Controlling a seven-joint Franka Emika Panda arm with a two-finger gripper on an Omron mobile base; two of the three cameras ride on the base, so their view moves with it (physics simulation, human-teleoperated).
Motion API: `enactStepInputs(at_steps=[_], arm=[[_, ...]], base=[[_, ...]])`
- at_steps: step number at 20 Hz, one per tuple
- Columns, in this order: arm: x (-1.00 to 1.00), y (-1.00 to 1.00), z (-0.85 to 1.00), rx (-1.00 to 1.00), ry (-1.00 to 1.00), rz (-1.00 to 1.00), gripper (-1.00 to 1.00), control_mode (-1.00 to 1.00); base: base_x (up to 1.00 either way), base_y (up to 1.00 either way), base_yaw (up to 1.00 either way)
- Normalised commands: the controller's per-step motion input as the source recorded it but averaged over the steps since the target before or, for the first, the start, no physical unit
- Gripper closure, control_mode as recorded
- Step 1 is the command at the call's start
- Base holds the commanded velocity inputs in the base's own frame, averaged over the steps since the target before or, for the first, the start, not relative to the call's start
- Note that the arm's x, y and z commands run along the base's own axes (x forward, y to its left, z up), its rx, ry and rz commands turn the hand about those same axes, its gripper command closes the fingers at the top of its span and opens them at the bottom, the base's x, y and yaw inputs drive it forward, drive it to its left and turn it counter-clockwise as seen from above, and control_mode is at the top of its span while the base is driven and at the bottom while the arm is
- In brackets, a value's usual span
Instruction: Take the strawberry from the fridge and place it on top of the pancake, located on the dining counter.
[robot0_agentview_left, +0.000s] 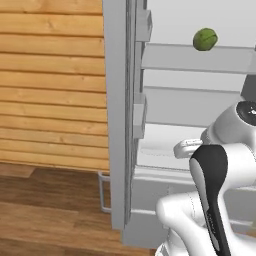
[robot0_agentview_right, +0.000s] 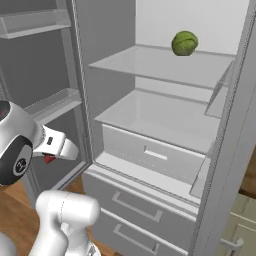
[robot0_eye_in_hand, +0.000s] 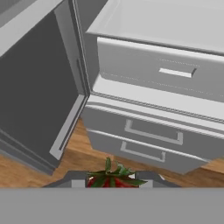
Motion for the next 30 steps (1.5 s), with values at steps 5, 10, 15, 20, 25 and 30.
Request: enactStepInputs(at_steps=[5,10,15,20,25,30], arm=[[0.00,0.00,0.00,0.00,0.00,0.00,1.00,1.00],[0.00,0.00,0.00,0.00,0.00,0.00,1.00,1.00],[0.00,0.00,0.00,0.00,0.00,0.00,1.00,1.00],[0.00,0.00,0.00,0.00,0.00,0.00,1.00,1.00],[0.00,0.00,0.00,0.00,0.00,0.00,1.00,1.00],[0.00,0.00,0.00,0.00,0.00,0.00,1.00,1.00]], base=[[-0.92,-0.30,0.83],[-0.92,0.09,0.50],[-0.36,0.36,0.07],[0.04,0.57,0.00],[0.46,0.29,0.00],[0.48,0.13,0.00]])
